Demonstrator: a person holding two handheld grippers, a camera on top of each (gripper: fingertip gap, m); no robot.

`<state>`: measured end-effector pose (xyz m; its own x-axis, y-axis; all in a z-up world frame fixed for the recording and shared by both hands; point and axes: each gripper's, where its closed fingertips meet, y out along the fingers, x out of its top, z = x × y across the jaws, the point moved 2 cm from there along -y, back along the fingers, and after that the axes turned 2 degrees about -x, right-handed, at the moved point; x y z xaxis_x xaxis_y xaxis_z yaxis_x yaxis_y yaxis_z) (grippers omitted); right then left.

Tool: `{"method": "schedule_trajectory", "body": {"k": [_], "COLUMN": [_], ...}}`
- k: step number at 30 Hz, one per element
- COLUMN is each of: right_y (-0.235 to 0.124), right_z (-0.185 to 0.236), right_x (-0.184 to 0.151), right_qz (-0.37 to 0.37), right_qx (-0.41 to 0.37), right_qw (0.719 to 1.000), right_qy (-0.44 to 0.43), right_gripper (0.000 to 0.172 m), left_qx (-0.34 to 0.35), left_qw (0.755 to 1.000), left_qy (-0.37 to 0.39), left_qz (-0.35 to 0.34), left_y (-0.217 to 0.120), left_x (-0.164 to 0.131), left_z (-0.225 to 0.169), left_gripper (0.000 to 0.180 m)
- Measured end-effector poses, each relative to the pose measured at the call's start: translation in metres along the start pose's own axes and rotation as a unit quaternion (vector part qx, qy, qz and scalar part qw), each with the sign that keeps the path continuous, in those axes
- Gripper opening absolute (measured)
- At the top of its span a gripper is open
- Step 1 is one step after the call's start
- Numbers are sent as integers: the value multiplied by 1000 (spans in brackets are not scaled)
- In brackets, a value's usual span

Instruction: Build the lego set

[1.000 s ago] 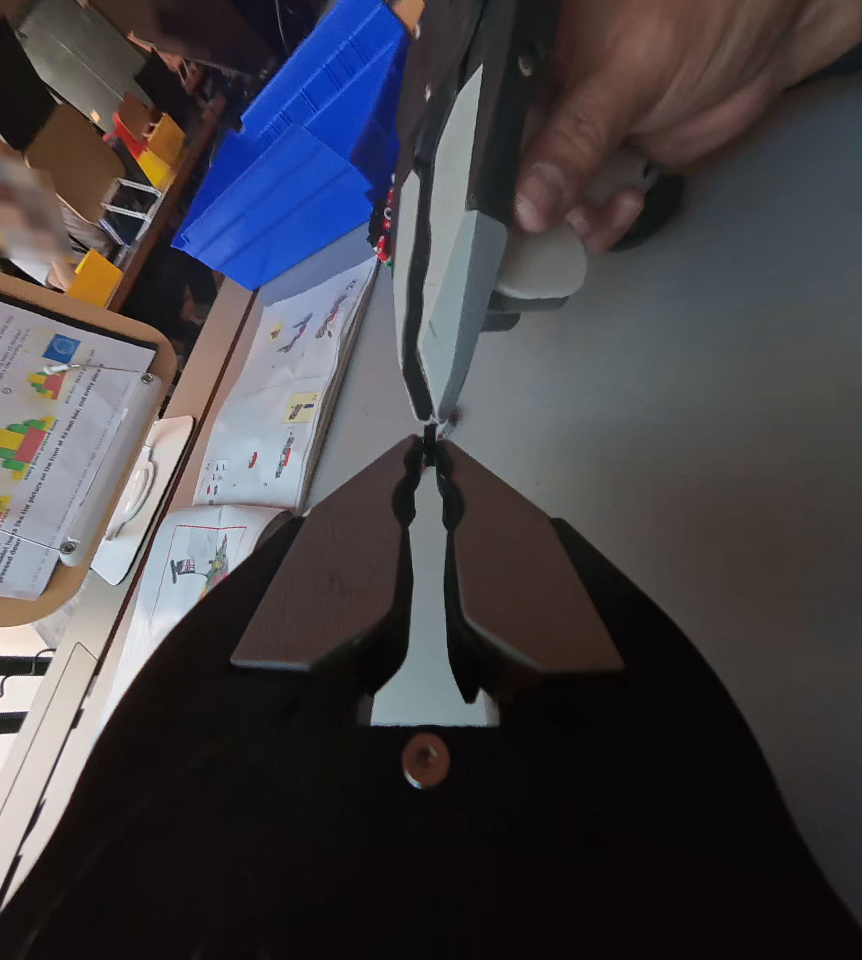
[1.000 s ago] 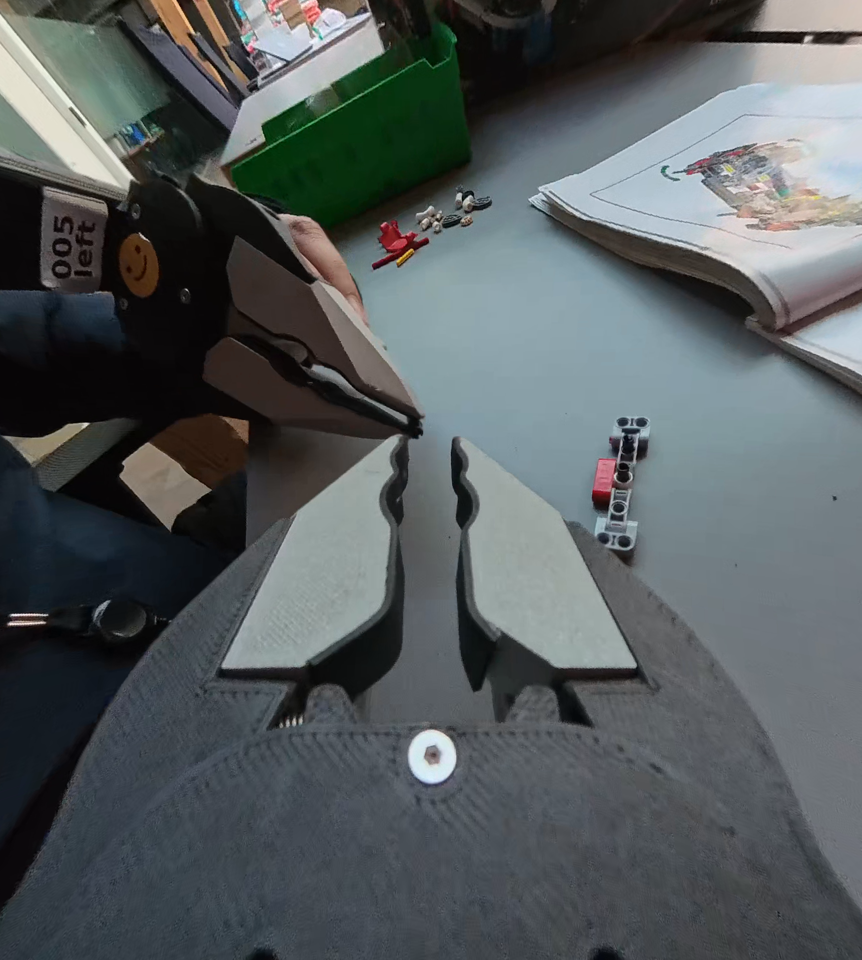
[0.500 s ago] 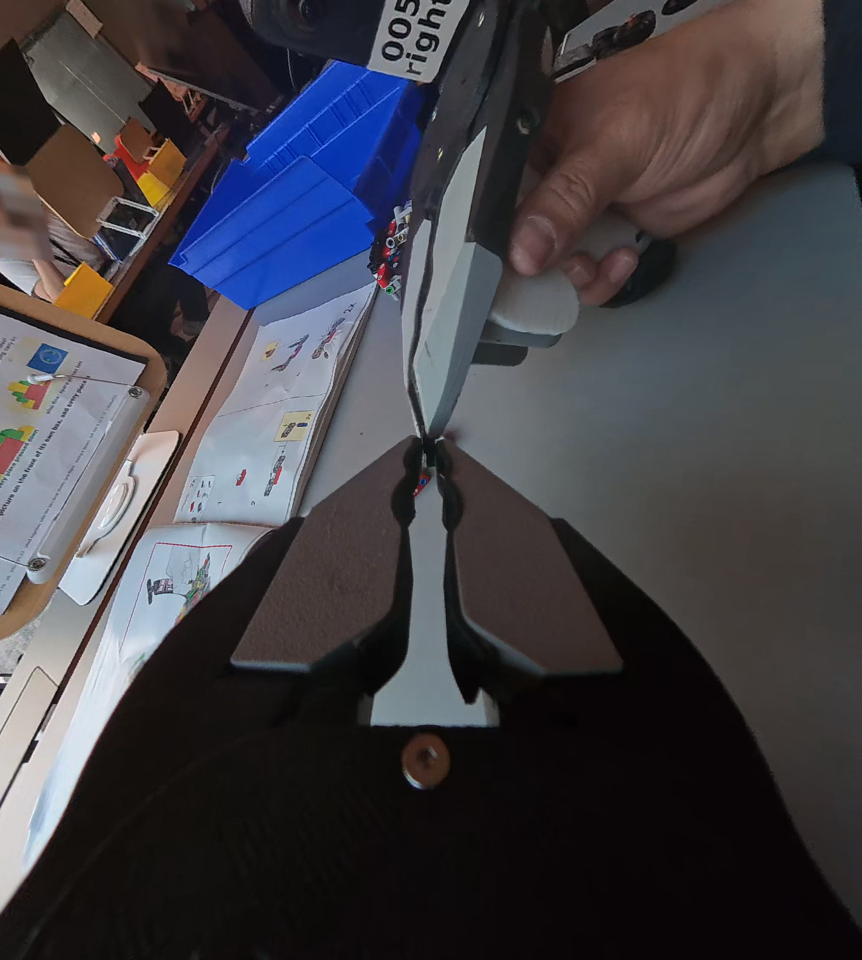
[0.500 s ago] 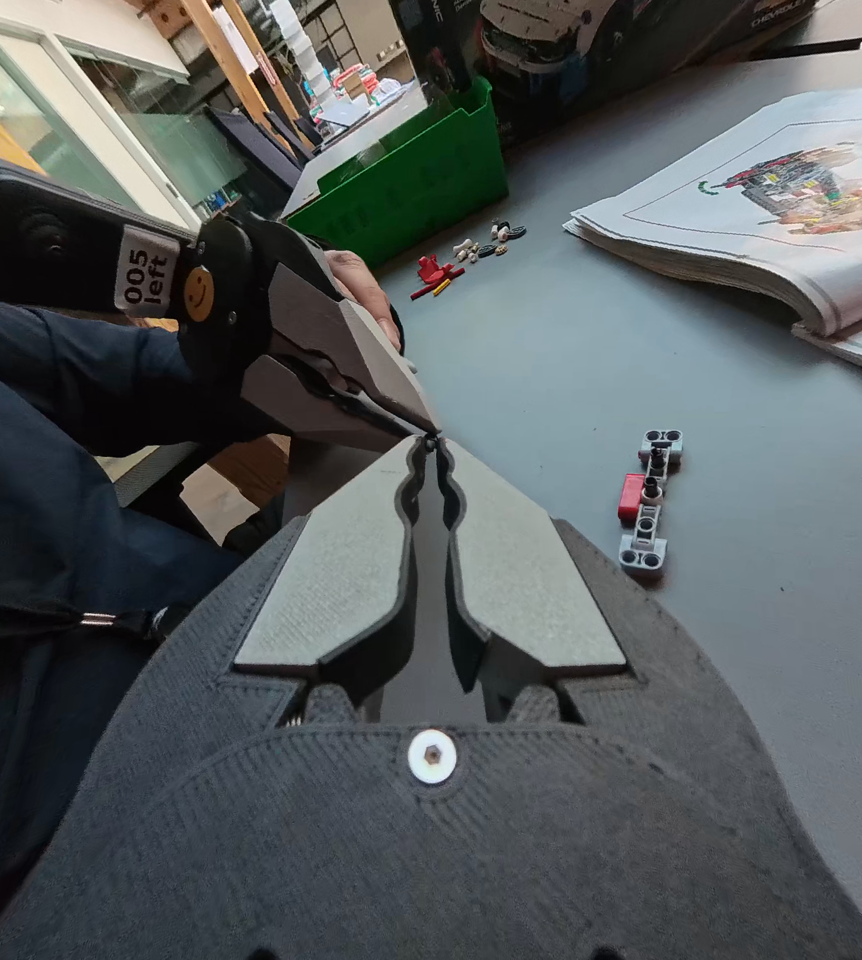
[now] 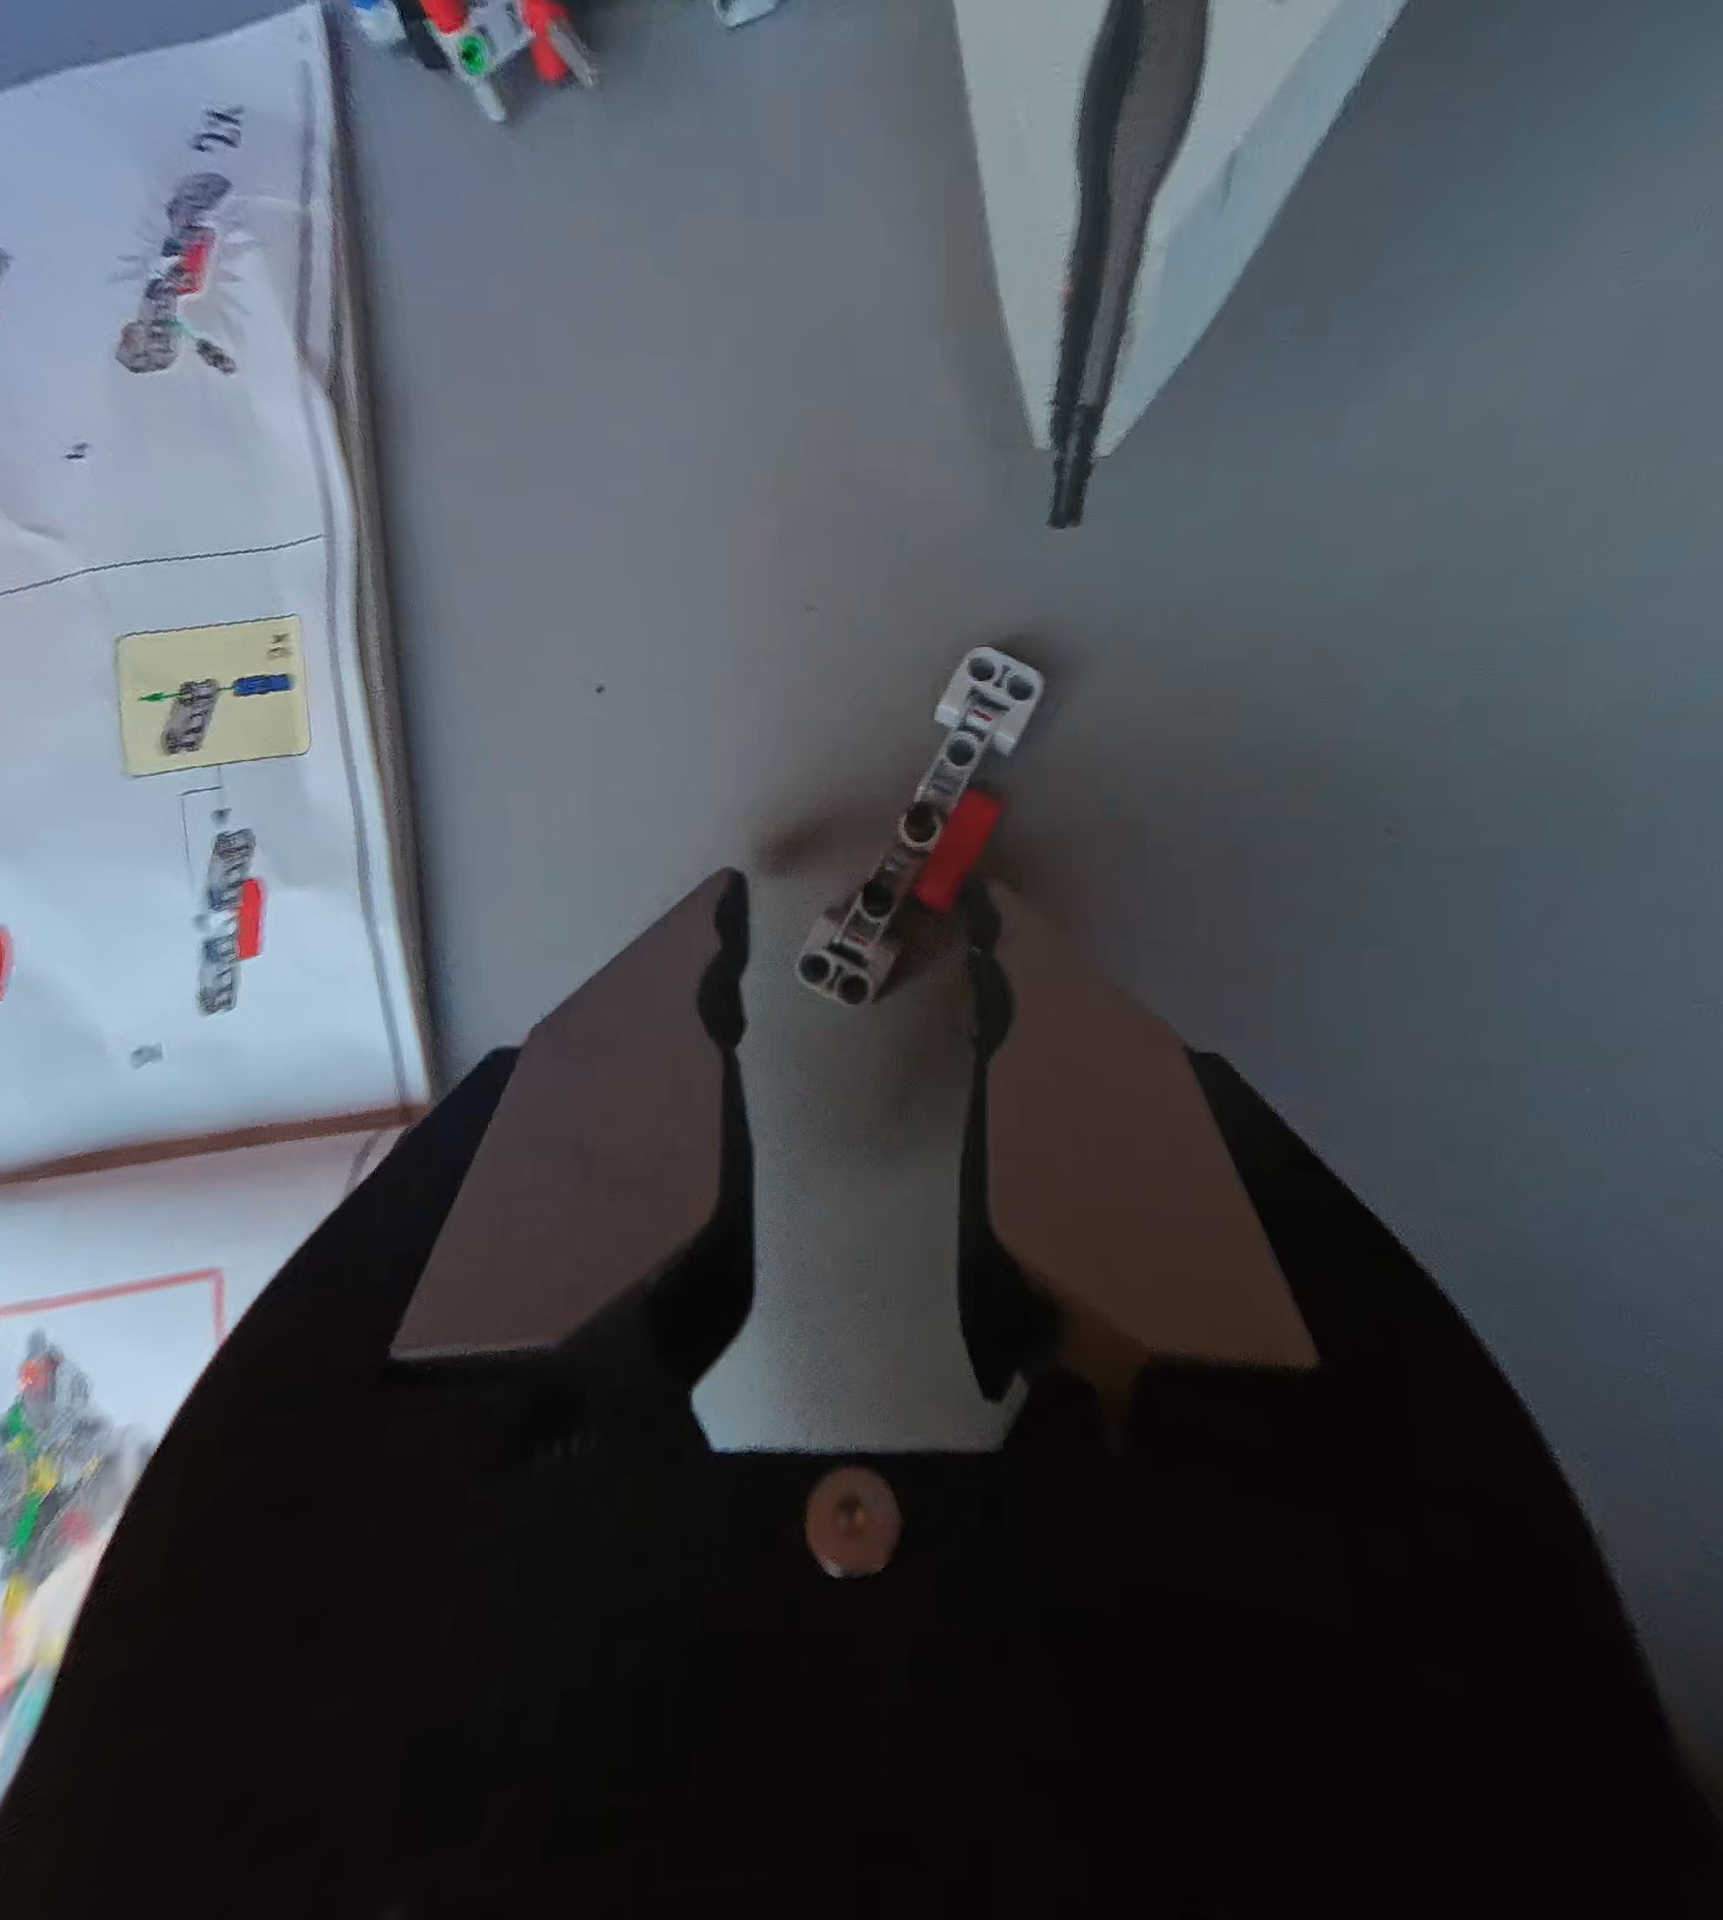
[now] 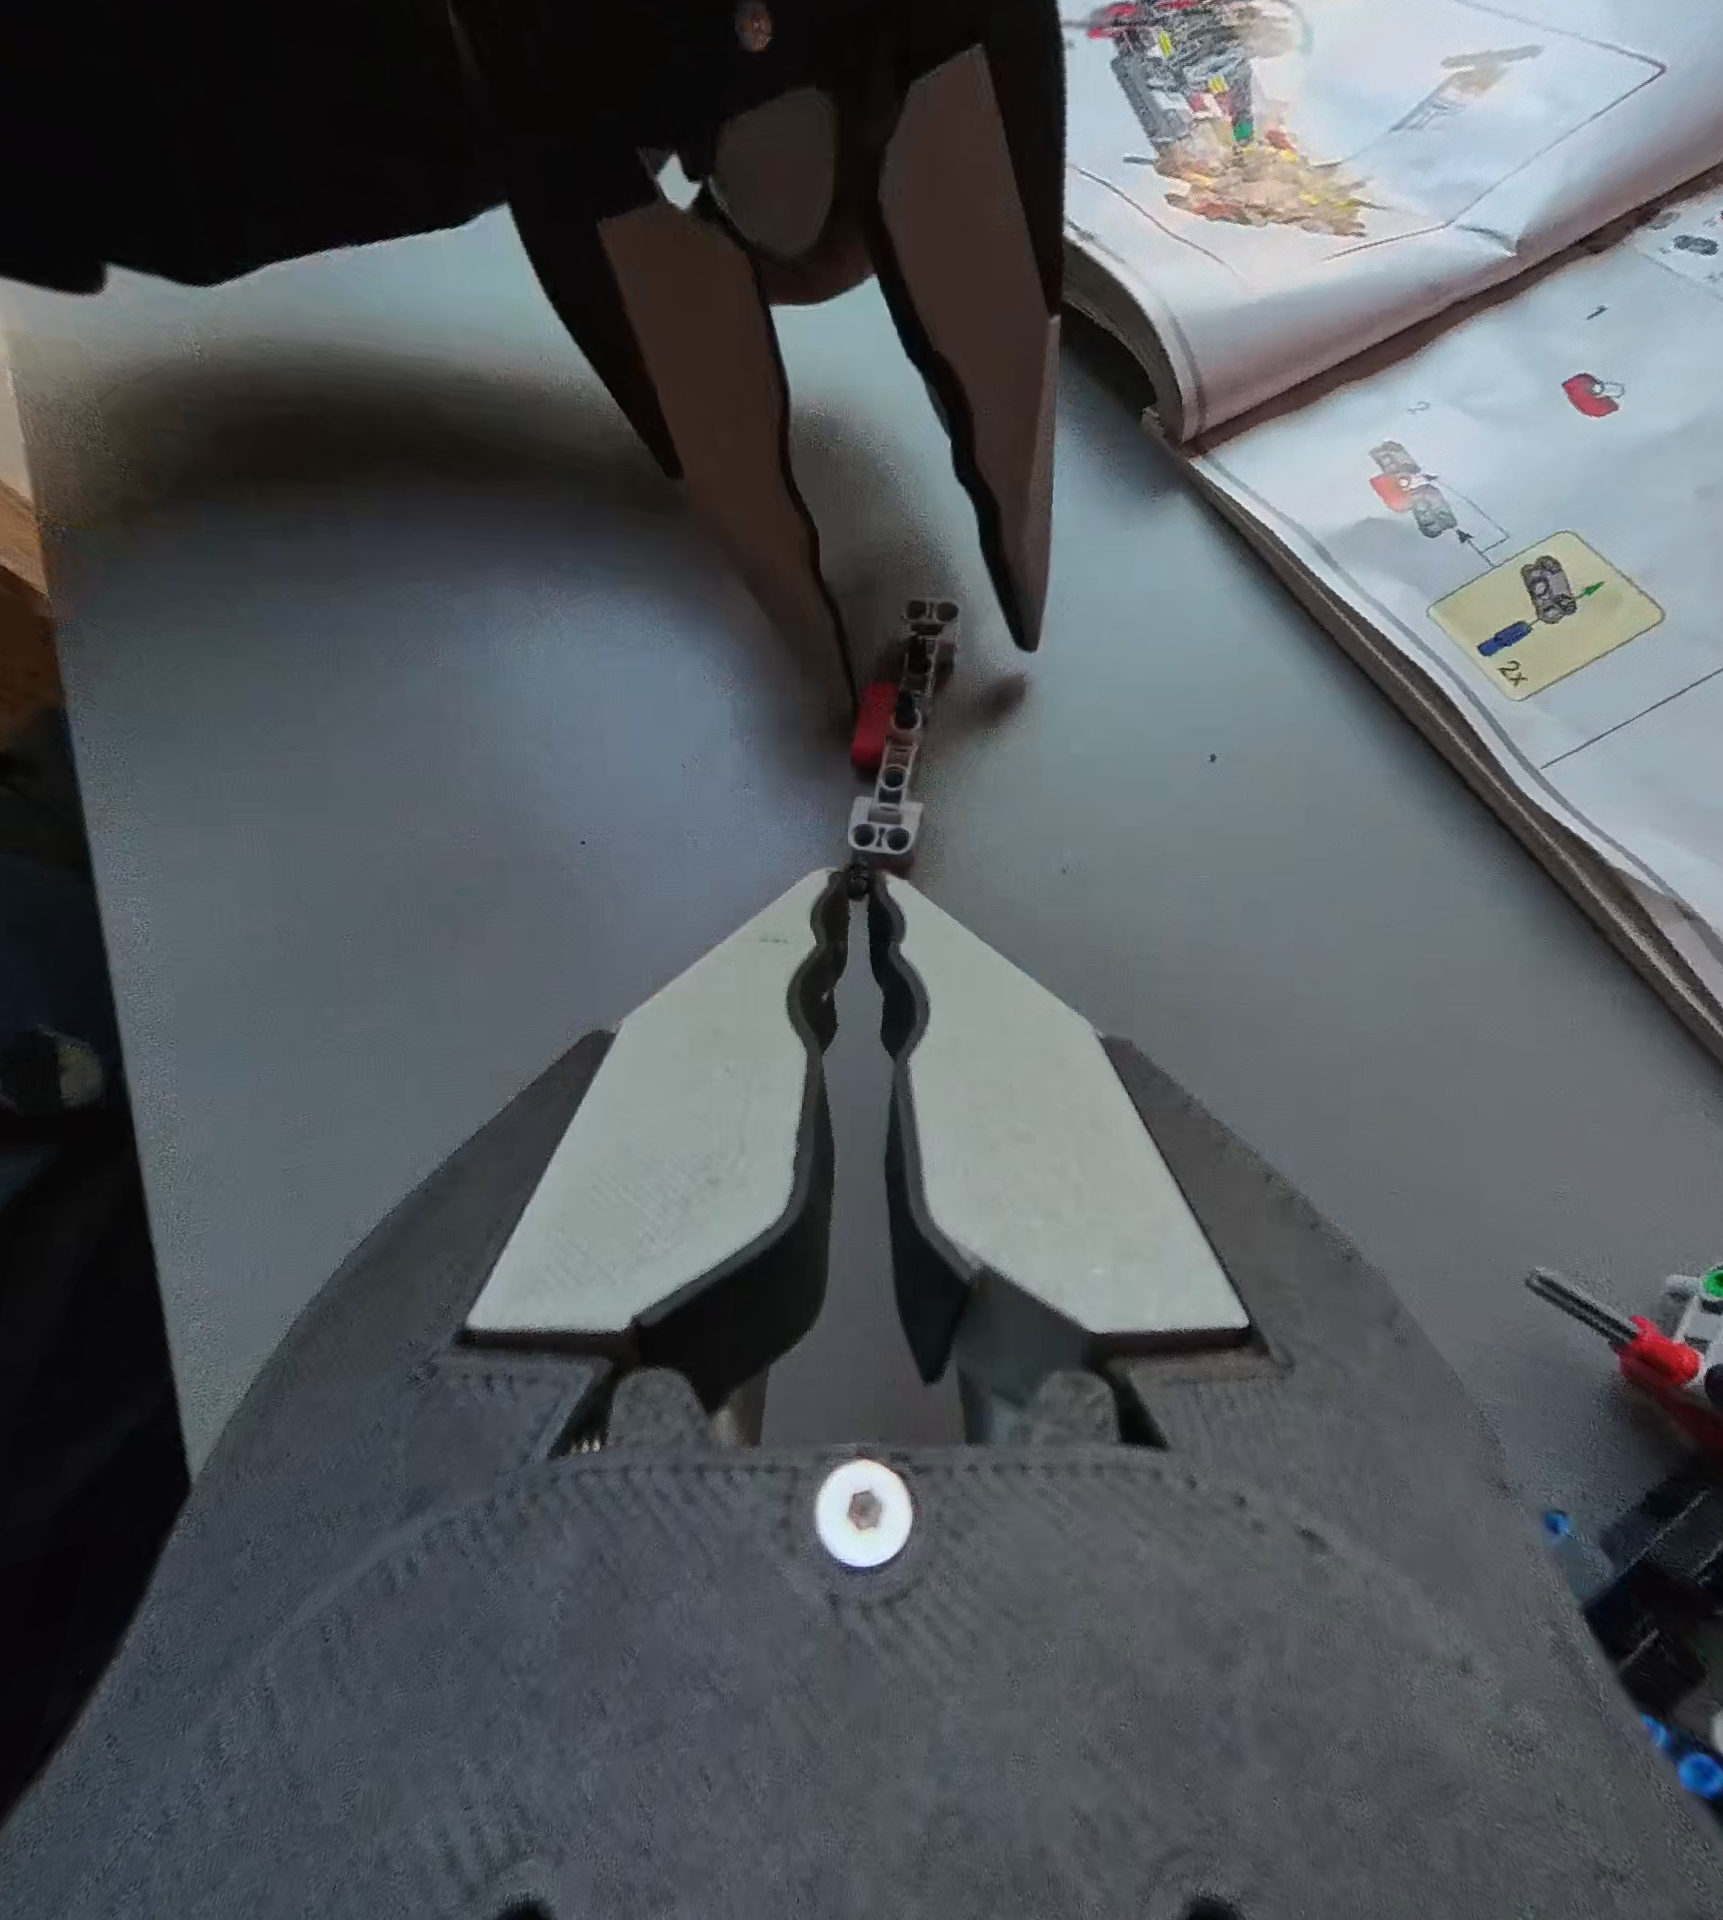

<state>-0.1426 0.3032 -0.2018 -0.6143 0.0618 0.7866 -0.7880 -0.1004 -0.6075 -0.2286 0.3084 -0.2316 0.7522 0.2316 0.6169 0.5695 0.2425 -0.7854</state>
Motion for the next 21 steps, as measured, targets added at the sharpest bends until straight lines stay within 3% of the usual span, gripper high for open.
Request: {"method": "schedule_trajectory", "body": {"k": [2,5,13,21], "right_y": [4,11,28,39], "right_z": [-1,2,-6,-9], "right_x": [3,9,13,13], "right_qz": [9,26,150,228], "right_qx": [3,8,2,14], "right_qw": [999,995,967,942], "right_qy": [-33,-99,-208,-244], "right_gripper": [1,1,1,1], "left_qx": [-55,-53,-52,-60], "left_qw": [998,998,995,995], "left_qy": [-9,-19,-32,-33], "left_qz": [-7,-30,-73,-75], "left_y": [4,9,10,11], "left_x": [2,8,9,10], "left_z": [-9,-14,-17,-16], "left_gripper": [29,16,15,15]}}
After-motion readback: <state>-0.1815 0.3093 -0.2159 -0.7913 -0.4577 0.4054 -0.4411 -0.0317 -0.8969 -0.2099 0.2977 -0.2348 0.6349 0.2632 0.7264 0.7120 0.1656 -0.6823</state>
